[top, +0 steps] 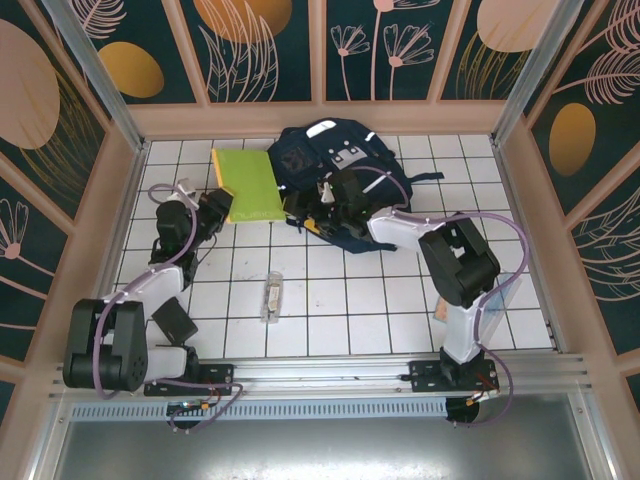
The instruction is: Pack books, pencil case, and school supplies into a backpack
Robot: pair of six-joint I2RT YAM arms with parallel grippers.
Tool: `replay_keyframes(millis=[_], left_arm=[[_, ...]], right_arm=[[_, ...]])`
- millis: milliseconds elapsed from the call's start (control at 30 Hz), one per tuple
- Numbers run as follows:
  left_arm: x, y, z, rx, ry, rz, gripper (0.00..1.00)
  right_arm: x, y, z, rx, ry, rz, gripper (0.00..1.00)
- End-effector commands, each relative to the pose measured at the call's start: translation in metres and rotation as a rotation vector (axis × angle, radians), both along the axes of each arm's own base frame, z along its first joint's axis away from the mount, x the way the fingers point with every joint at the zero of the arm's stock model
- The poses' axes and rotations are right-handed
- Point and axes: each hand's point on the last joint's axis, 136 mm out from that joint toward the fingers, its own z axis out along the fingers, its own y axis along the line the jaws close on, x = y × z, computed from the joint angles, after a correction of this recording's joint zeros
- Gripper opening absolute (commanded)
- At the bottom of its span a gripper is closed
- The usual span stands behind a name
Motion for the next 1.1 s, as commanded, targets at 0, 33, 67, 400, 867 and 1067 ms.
replay_keyframes(millis=[0,33,67,400,867,1067], left_arm=[[0.013,0.018,0.013,-0.058,-0.051,0.128,0.00],[0.015,0.018,0.015,-0.078,-0.065,0.137,0.00],[0.017,0.018,0.016,-0.095,-0.073,0.147,0.00],[0.015,0.001,0.030,-0.209,-0.154,0.205,0.00],[-0.004,-0.048,0.015,-0.248,-0.095,0.130,0.00],[0.001,-0.062,0.013,-0.239,-0.075,0.096,0.10]], right_arm=[[-0.021,0.019,0.030,0.121,-0.003,0.024,0.99],[-0.026,0.025,0.039,0.158,-0.003,0.028,0.99],[-0.031,0.031,0.049,0.198,-0.006,0.031,0.99],[-0.036,0.069,0.087,0.466,0.014,0.000,0.99],[0.008,0.066,0.111,0.560,-0.092,-0.138,0.53],[0.016,0.057,0.101,0.532,-0.074,-0.174,0.00]])
